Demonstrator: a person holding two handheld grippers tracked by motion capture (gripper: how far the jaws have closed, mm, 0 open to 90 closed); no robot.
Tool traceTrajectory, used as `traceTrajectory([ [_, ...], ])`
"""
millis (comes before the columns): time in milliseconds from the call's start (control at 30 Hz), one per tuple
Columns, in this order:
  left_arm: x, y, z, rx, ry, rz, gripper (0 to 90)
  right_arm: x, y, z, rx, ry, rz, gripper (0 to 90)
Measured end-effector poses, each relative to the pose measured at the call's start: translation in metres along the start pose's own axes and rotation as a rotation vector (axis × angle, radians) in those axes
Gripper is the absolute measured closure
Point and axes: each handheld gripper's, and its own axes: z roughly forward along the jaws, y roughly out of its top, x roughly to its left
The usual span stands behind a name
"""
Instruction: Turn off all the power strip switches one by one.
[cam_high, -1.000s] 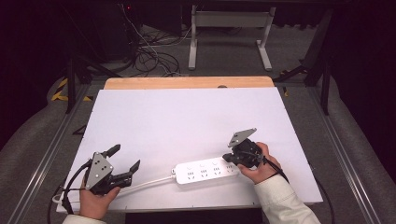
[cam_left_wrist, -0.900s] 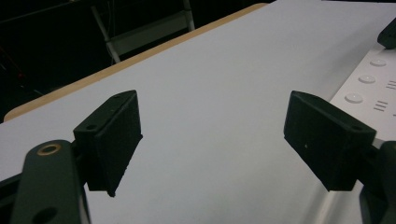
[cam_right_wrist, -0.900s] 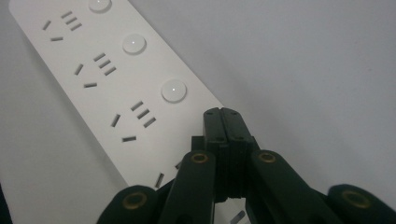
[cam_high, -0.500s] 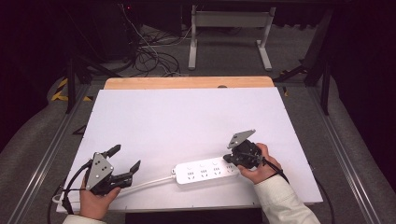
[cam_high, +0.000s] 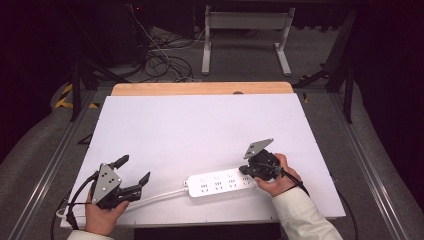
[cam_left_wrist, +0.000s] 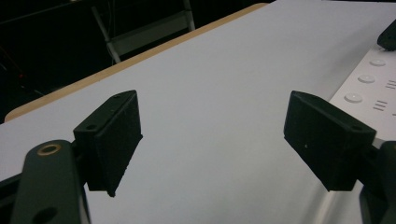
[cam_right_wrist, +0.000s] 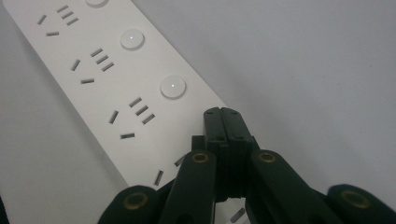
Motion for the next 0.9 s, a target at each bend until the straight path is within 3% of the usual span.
traceTrajectory([
  [33,0.000,0.000,0.000,-0.003,0.003,-0.001,19.6,0.000,-0.001,0.000,-0.009,-0.001,-0.003,90.0],
  [100,0.001,0.000,0.000,-0.005,0.003,-0.005,19.7,0.001,-0.001,-0.010,-0.101,-0.010,-0.006,90.0],
  [133,0.001,0.000,0.000,-0.005,0.005,-0.004,19.7,0.001,-0.001,-0.010,-0.101,-0.010,-0.006,90.0],
  [167,0.002,0.000,0.000,-0.002,0.004,-0.005,19.7,0.002,0.002,-0.020,-0.166,-0.003,0.001,90.0],
  [267,0.002,0.000,0.001,-0.002,0.006,-0.004,19.7,0.004,0.004,-0.025,-0.187,-0.002,-0.006,90.0],
  [467,0.001,0.000,0.001,0.000,0.003,-0.007,19.7,0.010,0.008,-0.026,-0.184,0.005,-0.031,90.0],
  [667,0.002,0.000,0.001,0.001,0.005,-0.002,19.7,0.011,0.010,-0.025,-0.196,0.019,-0.027,90.0],
  [900,0.001,-0.001,0.001,0.002,0.002,-0.008,19.7,0.018,0.018,-0.004,-0.172,0.046,-0.039,90.0],
])
